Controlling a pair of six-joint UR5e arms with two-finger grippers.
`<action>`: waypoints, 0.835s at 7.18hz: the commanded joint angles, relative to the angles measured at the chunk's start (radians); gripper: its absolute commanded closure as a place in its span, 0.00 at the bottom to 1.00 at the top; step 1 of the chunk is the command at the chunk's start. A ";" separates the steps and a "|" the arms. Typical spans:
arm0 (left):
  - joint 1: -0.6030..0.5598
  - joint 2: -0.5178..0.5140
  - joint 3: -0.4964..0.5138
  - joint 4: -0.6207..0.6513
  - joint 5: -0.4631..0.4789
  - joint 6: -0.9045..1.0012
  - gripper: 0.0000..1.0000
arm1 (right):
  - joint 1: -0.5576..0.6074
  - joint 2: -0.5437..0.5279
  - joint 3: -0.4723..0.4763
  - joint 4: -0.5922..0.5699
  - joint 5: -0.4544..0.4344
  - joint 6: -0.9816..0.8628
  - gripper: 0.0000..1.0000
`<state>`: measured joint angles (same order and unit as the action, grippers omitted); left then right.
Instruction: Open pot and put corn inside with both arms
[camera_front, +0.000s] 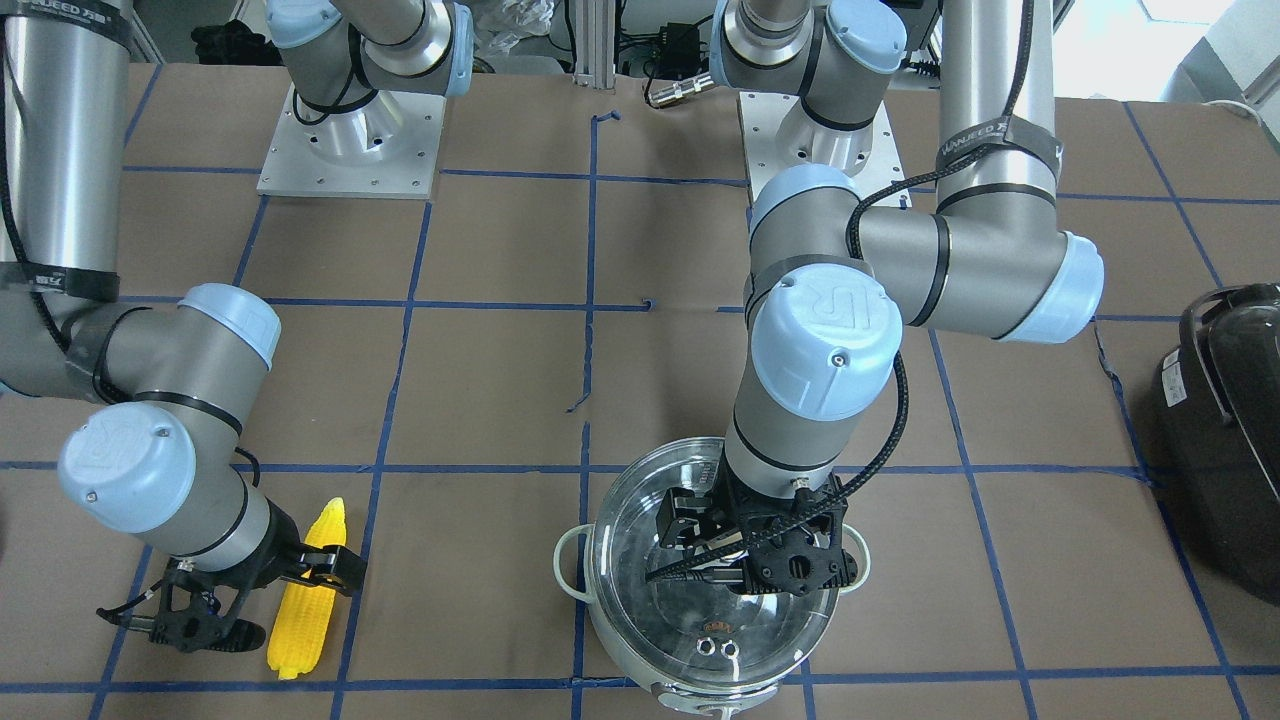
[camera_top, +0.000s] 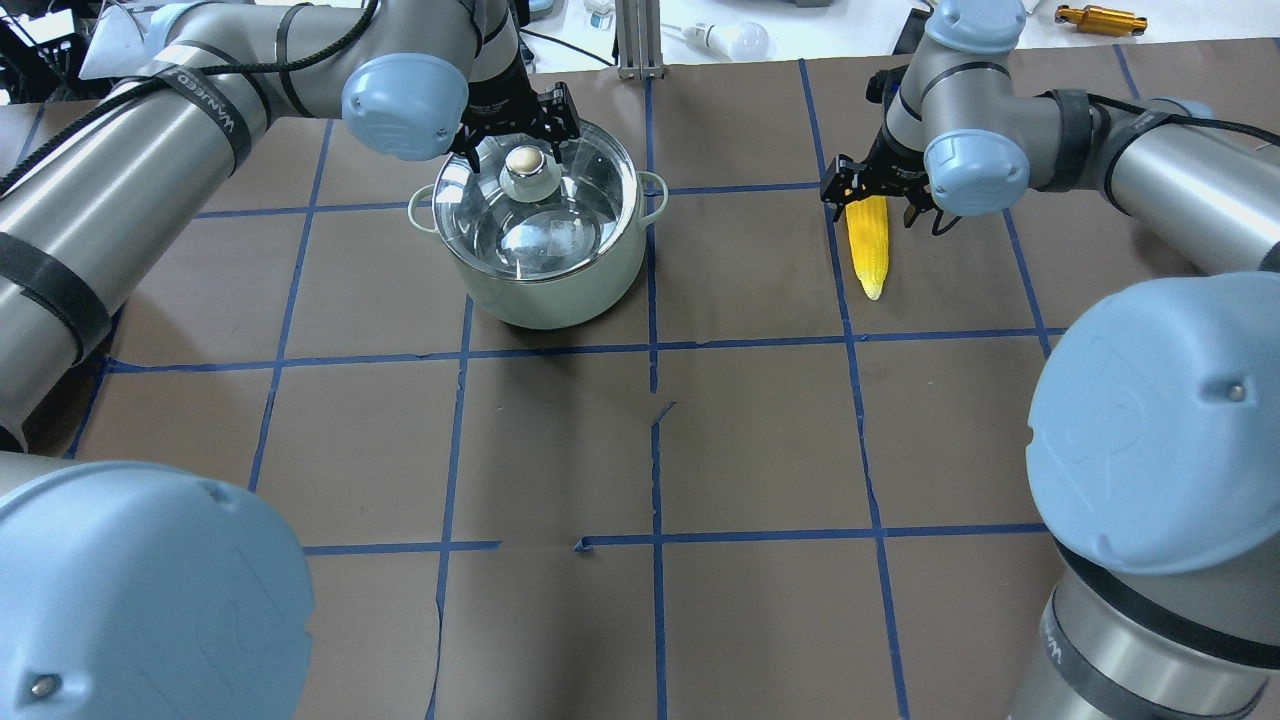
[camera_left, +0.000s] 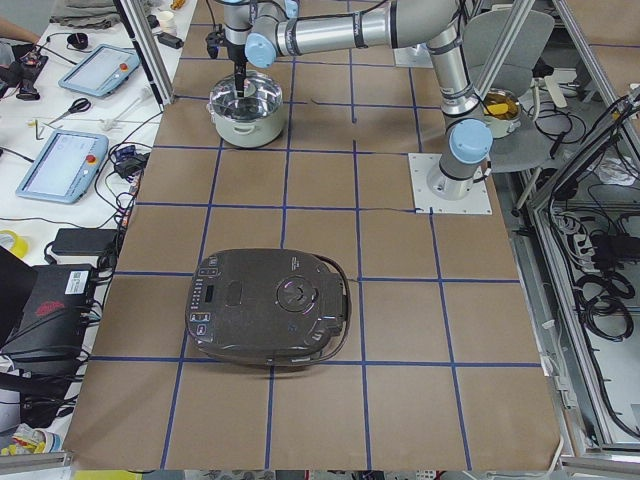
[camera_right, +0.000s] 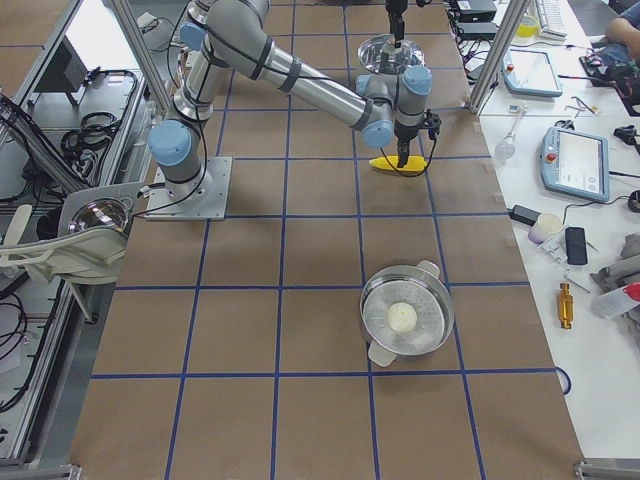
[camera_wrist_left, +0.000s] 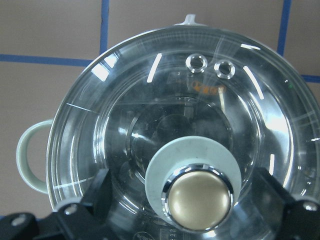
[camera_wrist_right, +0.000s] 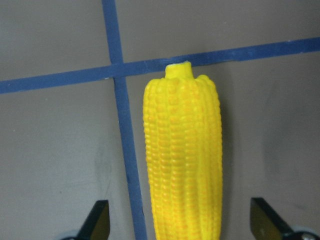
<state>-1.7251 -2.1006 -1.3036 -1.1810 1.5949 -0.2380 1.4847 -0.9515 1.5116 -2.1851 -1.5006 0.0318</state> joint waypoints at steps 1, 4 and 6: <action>-0.001 -0.001 -0.003 0.001 -0.004 -0.001 0.15 | 0.000 0.040 -0.004 -0.036 0.000 -0.001 0.01; -0.002 -0.002 -0.003 0.003 -0.035 0.000 0.35 | -0.001 0.043 -0.001 -0.036 -0.024 -0.001 1.00; -0.007 -0.004 -0.003 0.003 -0.036 -0.039 0.42 | -0.001 0.031 -0.020 -0.033 -0.024 0.006 1.00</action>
<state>-1.7285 -2.1038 -1.3075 -1.1779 1.5604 -0.2592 1.4836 -0.9130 1.5040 -2.2198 -1.5225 0.0318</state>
